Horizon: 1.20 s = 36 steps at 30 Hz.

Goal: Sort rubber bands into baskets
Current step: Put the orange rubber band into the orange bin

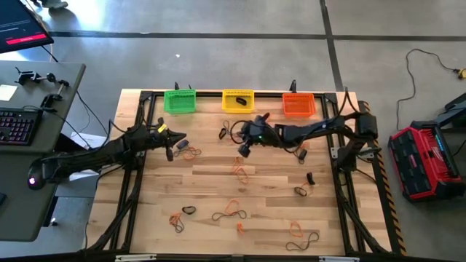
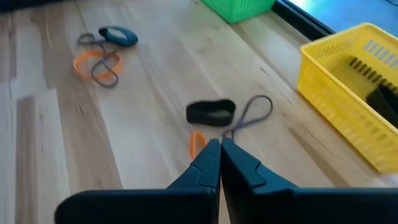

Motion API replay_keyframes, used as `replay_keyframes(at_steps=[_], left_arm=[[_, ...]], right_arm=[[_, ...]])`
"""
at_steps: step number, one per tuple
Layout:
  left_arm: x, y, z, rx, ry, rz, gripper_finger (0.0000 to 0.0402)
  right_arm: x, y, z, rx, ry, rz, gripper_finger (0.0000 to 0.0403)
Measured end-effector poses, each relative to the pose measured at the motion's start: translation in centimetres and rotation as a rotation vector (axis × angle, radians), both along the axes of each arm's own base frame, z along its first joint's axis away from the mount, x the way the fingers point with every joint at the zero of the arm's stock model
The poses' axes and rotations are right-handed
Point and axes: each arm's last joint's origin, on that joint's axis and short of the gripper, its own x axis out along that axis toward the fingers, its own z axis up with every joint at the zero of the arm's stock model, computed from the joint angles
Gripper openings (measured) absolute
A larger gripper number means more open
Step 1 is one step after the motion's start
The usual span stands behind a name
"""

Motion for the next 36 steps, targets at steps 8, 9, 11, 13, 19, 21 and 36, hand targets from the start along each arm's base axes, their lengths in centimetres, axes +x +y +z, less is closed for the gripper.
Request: replay_keyframes(at_steps=[8, 9, 11, 13, 19, 21, 36], left_arm=[[0.8, -0.6, 1.2, -0.030, 0.041, -0.076, 0.0000], [0.9, -0.7, 1.4, -0.033, 0.042, -0.088, 0.0000], [1.2, -1.0, 1.7, -0.036, 0.052, -0.117, 0.0000], [1.4, -1.3, 2.0, -0.042, 0.076, -0.146, 0.0000], [1.9, -2.3, 1.5, -0.069, 0.172, -0.221, 0.0001], [2.0, -2.6, 1.1, -0.073, 0.216, -0.239, 0.0004], [3.3, -4.2, -1.6, -0.078, 0.445, -0.192, 0.0075]], right_arm=[[-0.5, 1.4, -0.4, -0.032, 0.023, 0.063, 0.0000], [-0.4, 1.5, -0.4, -0.035, 0.021, 0.069, 0.0000], [-0.4, 1.7, -0.3, -0.042, 0.015, 0.077, 0.0000], [-0.3, 1.7, -0.2, -0.056, 0.003, 0.088, 0.0000], [-0.2, 1.8, -0.1, -0.059, -0.001, 0.089, 0.0000], [-0.2, 1.8, -0.2, -0.059, 0.002, 0.089, 0.0000], [-0.2, 1.7, -0.1, -0.059, -0.005, 0.089, 0.0000]])
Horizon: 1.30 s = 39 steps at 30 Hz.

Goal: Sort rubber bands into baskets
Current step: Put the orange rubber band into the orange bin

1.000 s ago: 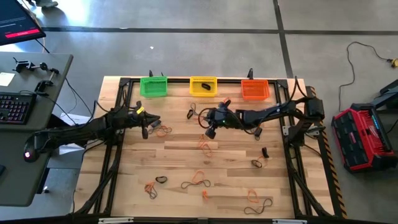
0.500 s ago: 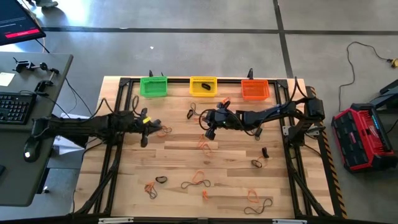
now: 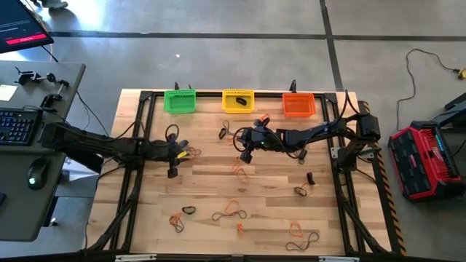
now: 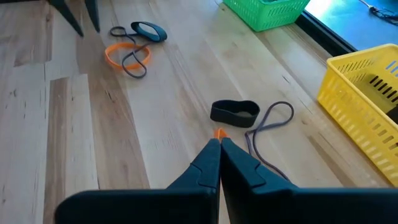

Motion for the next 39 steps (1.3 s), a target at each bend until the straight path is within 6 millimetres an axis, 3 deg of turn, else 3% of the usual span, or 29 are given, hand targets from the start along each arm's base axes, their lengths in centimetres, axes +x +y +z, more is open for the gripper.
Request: replay_keyframes(at_steps=[5, 10, 21, 30, 39], left_arm=[[0.3, 0.0, -1.0, -0.015, 0.078, 0.061, 0.0077], [1.3, 0.1, -0.7, 0.017, 0.114, 0.108, 0.0076], [3.2, 0.0, -1.8, 0.055, 0.276, 0.062, 0.0076], [4.0, 0.0, -2.1, 0.055, 0.306, 0.099, 0.0074], [4.0, -0.2, -2.1, 0.001, 0.335, 0.008, 0.0005]], right_arm=[[0.0, 0.0, 0.0, 0.000, -0.002, 0.000, 0.0000], [0.0, 0.0, 0.0, 0.000, -0.002, 0.000, 0.0000], [0.0, 0.0, 0.0, 0.000, -0.002, 0.000, 0.0000], [0.0, 0.0, 0.0, 0.002, -0.002, -0.001, 0.0000], [0.0, 0.1, 0.0, 0.034, -0.003, 0.032, 0.0000]])
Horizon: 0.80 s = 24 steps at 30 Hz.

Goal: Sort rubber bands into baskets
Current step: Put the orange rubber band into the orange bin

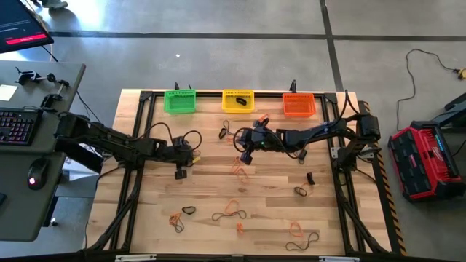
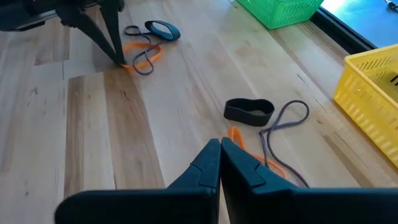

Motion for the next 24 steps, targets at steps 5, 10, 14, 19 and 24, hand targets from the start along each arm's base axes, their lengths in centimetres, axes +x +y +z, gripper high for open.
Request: replay_keyframes(at_steps=[5, 10, 14, 19, 24], left_arm=[[0.1, -0.1, 0.4, -0.028, 0.005, 0.000, 0.0002], [1.0, -0.5, 2.1, -0.113, -0.006, -0.043, 0.0001], [2.3, -0.7, 3.7, -0.163, -0.071, -0.075, 0.0001], [3.5, -0.9, 5.5, -0.207, -0.137, -0.105, 0.0000], [4.5, -0.9, 6.6, -0.225, -0.249, -0.082, 0.0000]], right_arm=[[0.0, 0.2, 0.0, -0.003, 0.001, 0.008, 0.0000], [0.1, 1.3, 0.1, -0.065, 0.010, 0.057, 0.0012], [0.3, 2.1, 0.3, -0.095, -0.012, 0.087, 0.0045], [0.6, 2.8, 0.8, -0.113, -0.064, 0.117, 0.0099], [0.8, 3.0, 1.2, -0.106, -0.114, 0.134, 0.0143]])
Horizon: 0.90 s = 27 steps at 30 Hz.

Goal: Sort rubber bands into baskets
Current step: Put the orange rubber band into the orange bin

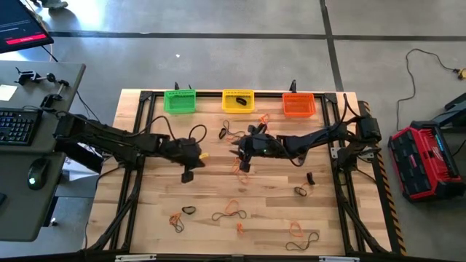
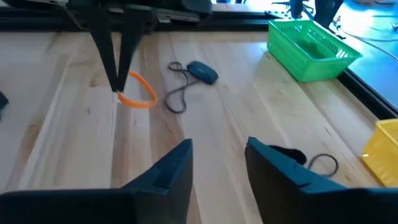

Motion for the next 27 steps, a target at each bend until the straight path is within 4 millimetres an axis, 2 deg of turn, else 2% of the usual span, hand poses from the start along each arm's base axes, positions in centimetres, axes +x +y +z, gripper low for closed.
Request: replay_keyframes(at_steps=[4, 8, 16, 27], left_arm=[[0.7, 0.0, 0.7, -0.039, -0.098, 0.036, 0.0000], [1.2, 0.0, 1.4, -0.069, -0.188, 0.055, 0.0000], [2.0, 0.4, 2.5, -0.100, -0.325, 0.061, 0.0000], [4.8, 0.8, 3.3, -0.100, -0.344, 0.018, 0.0000]], right_arm=[[0.1, 0.3, 0.2, 0.006, -0.014, 0.077, 0.0157], [0.2, 1.4, 0.4, -0.065, -0.032, 0.156, 0.0158], [0.3, 3.1, 0.9, -0.207, -0.061, 0.183, 0.0158], [0.3, 3.4, 1.1, -0.261, -0.068, 0.184, 0.0157]])
